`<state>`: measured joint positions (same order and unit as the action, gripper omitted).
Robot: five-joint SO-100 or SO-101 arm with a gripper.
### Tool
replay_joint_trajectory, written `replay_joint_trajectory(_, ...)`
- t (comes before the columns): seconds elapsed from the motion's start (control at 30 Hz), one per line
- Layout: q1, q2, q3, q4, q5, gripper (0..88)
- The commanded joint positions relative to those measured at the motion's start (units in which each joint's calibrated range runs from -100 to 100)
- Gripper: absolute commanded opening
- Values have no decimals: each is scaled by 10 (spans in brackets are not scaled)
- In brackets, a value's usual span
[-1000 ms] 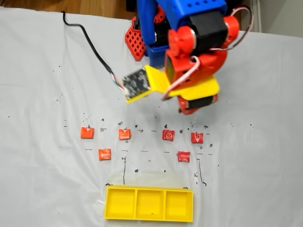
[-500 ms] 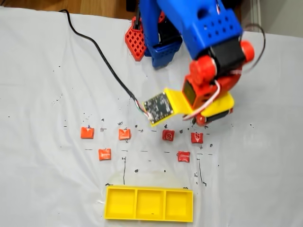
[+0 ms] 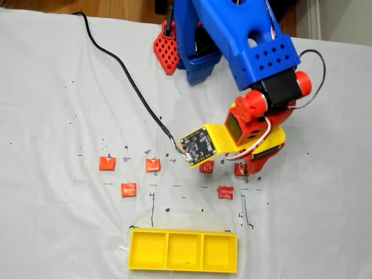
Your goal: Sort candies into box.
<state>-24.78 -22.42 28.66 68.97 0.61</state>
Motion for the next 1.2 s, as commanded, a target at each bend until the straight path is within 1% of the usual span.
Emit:
replay_joint_trajectory(0.0,0,12,-30,-16,-1,219)
replay_joint_trajectory(0.07,1,30,-41,-16,-4,246)
replay_joint_trajectory(0.53,-1,103,-75,-38,-8,309)
replay_joint_trajectory(0.8,-6,142,-75,-56,-11,300)
replay_joint_trajectory(1.17,-18,185,-79,-83,-11,311)
